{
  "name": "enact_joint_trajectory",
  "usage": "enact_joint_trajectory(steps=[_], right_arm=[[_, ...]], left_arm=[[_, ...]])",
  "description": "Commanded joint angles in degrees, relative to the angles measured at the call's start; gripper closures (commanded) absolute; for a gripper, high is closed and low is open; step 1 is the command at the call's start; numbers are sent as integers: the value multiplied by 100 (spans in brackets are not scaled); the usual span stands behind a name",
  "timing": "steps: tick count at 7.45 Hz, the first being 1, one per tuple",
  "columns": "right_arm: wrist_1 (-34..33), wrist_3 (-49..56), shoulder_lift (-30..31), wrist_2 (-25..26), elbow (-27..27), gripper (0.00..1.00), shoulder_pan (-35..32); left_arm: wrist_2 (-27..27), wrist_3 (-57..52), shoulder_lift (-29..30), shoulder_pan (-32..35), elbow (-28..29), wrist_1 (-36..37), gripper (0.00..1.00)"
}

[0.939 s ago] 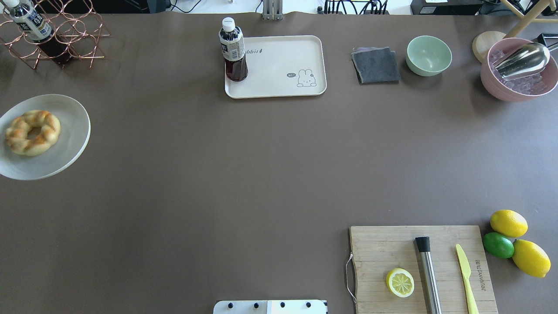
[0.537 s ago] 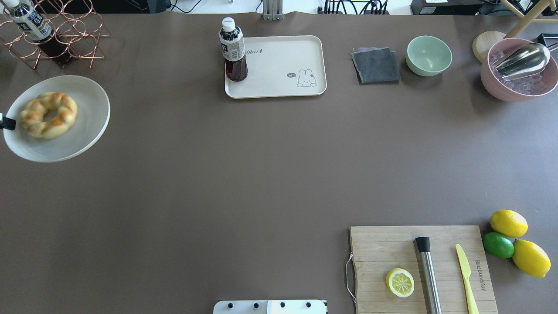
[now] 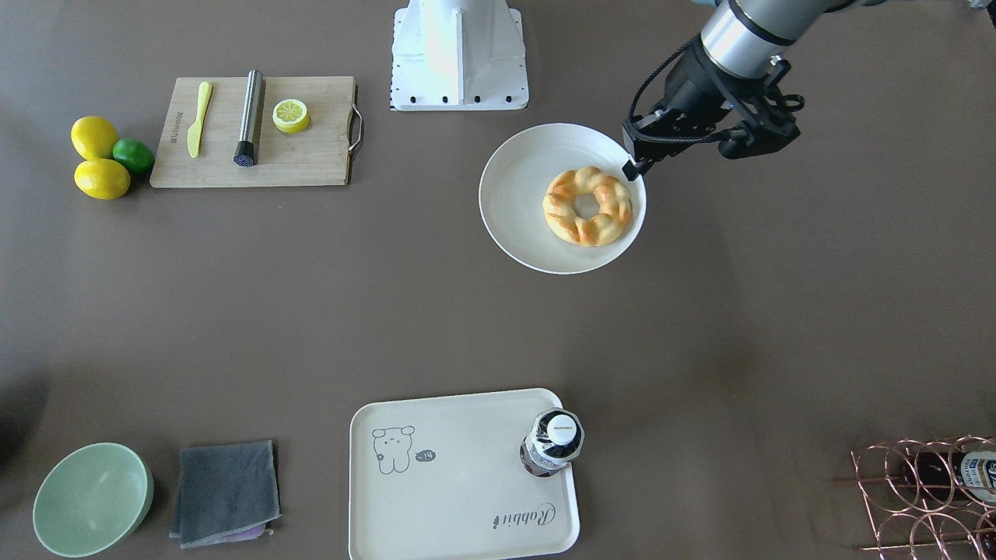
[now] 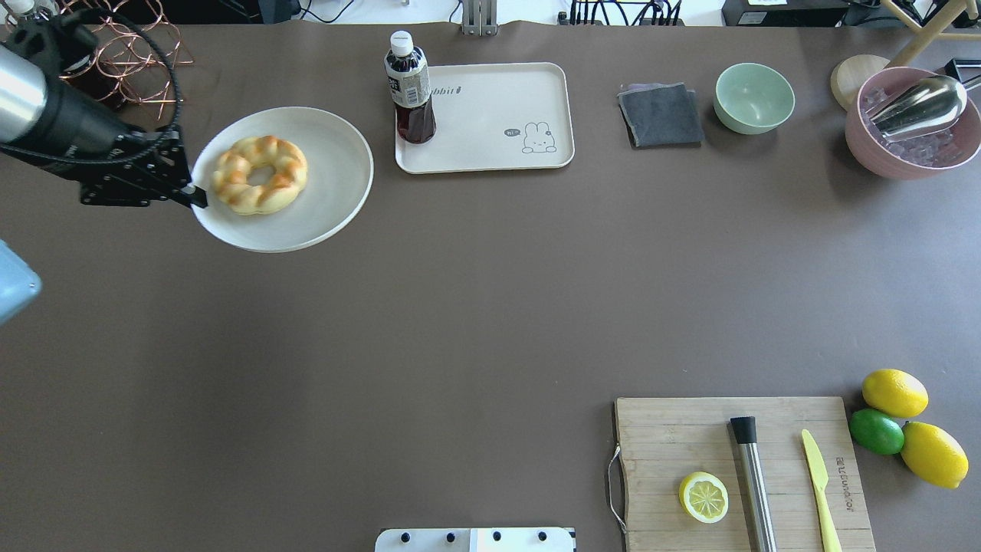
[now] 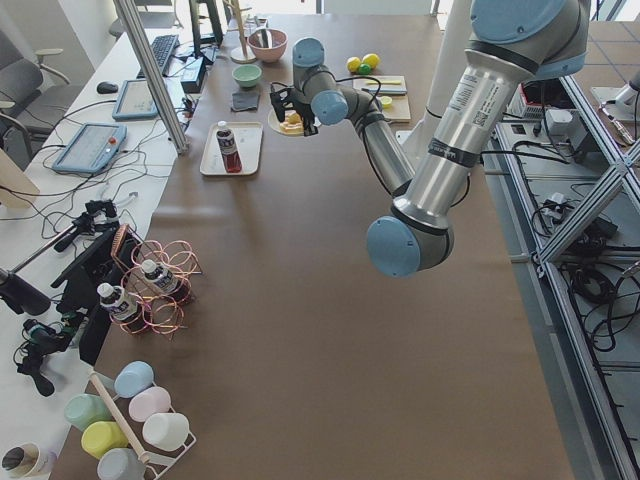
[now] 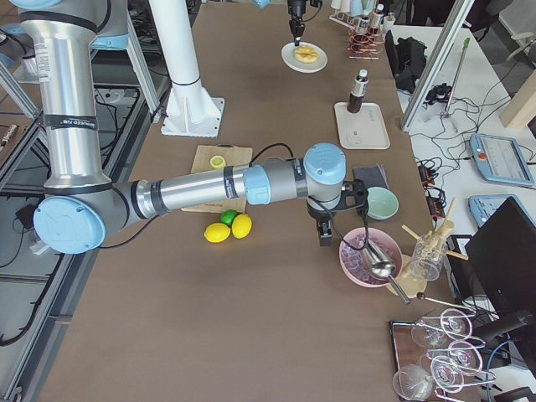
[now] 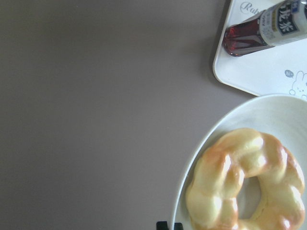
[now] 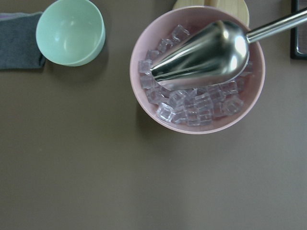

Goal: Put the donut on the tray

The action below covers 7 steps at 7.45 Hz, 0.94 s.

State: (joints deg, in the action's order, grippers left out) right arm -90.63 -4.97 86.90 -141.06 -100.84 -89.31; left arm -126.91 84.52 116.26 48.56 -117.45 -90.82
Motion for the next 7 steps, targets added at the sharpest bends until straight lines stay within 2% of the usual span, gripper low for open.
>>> enact_joint_trajectory(steps=[1, 2, 4, 5, 7], right_arm=[[1, -1544, -497, -324, -679, 0, 710], [245, -2256, -717, -326, -891, 0, 1157], [1761, -3785, -1007, -238, -736, 0, 2036], [1968, -4279, -1226, -186, -622, 0, 2241], [2022, -5246, -1719, 217, -594, 0, 2838]], left_arm=[[553, 416, 353, -505, -6, 197, 100], [579, 495, 371, -567, -6, 197, 100], [894, 836, 599, -882, 2, 205, 100], [922, 1004, 687, -962, 11, 205, 100], [1368, 1407, 880, -1295, 46, 284, 100]])
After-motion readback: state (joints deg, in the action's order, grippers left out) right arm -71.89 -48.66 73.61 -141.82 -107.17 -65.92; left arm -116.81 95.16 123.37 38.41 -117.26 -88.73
